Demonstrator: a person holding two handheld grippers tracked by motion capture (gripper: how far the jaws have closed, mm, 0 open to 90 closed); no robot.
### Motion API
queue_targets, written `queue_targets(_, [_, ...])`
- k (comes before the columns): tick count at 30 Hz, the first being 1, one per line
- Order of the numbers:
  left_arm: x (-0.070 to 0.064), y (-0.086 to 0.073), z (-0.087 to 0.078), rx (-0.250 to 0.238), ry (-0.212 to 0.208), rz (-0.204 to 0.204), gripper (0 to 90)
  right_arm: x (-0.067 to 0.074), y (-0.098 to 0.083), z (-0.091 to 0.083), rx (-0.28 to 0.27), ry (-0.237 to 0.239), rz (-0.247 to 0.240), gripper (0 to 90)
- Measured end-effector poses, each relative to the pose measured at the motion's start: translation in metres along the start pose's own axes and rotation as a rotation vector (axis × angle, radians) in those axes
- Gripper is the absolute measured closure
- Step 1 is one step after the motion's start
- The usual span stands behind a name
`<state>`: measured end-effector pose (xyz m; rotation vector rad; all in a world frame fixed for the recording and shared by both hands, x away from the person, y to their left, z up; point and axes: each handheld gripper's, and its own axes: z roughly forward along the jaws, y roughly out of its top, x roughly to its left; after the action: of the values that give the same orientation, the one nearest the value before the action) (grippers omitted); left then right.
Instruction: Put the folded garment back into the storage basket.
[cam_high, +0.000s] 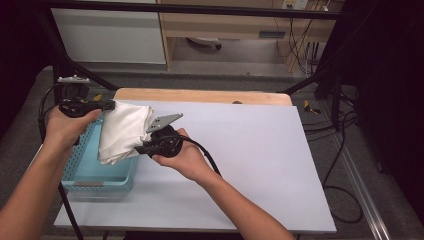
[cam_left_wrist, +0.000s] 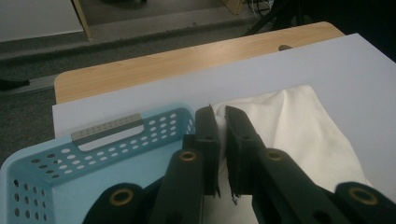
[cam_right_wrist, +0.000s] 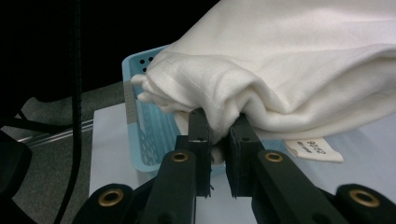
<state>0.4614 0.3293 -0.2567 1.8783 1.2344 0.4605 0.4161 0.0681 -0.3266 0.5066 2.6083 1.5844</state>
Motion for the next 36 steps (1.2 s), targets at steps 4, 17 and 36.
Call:
queue_targets(4, [0.003, -0.002, -0.001, 0.002, 0.003, -0.003, 84.2, 0.001, 0.0, 0.004, 0.001, 0.003, 0.0, 82.1])
queue_targets(17, [0.009, -0.007, -0.002, 0.016, 0.006, -0.009, 84.2, 0.004, 0.0, 0.015, 0.017, 0.008, -0.006, 82.1])
queue_targets(36, [0.017, -0.015, -0.001, 0.033, 0.009, -0.022, 84.2, 0.007, -0.003, 0.028, 0.025, 0.022, -0.003, 82.1])
